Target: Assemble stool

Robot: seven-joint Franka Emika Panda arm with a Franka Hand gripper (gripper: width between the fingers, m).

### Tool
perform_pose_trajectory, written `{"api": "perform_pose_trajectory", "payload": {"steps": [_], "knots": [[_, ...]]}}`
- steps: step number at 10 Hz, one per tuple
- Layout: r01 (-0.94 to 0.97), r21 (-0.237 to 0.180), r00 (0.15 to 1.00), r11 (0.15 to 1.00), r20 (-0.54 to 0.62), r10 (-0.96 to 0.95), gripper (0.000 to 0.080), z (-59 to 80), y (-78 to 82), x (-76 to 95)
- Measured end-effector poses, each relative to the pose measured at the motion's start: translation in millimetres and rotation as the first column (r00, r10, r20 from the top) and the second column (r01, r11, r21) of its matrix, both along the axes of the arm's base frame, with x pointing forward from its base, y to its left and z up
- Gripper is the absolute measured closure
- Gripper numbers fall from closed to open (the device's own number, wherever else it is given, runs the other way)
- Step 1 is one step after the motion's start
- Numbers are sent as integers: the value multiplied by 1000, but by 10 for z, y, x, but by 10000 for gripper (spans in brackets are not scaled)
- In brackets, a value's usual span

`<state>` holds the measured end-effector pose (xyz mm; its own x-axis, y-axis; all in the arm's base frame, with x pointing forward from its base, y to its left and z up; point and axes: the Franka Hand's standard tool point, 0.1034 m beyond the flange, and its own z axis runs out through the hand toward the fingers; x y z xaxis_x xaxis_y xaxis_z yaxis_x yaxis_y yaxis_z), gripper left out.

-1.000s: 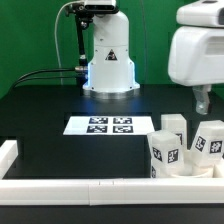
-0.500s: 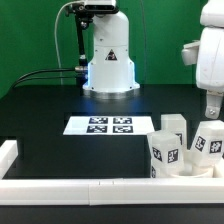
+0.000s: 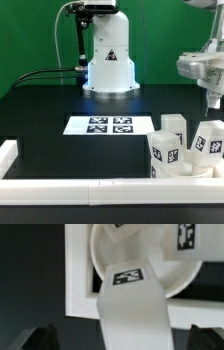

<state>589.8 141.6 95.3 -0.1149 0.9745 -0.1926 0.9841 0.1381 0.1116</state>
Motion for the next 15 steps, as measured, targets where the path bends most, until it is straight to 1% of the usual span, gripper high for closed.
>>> {"api": "perform_pose_trajectory", "payload": {"steps": [2,3,4,6,7,8,11,12,13,14,15], "knots": [[-141,-36,989,989,-38,140,151,-88,-56,3],[-186,-47,982,981,-52,184,151,-93,-121,14],[-177,-46,983,983,-51,175,151,-96,-148,17],[-134,-42,990,990,-42,133,163,-98,-154,15],[-95,-38,995,995,-34,94,330,-99,-158,15],[-22,-29,1000,999,-18,21,465,-97,-158,16],[191,0,981,982,22,-191,465,-97,-163,15],[376,6,926,927,35,-376,465,-98,-185,29],[515,4,856,857,44,-515,465,-95,-207,50],[650,12,759,760,53,-649,465,-96,-219,46],[783,37,618,621,68,-784,465,-93,-212,37]]}}
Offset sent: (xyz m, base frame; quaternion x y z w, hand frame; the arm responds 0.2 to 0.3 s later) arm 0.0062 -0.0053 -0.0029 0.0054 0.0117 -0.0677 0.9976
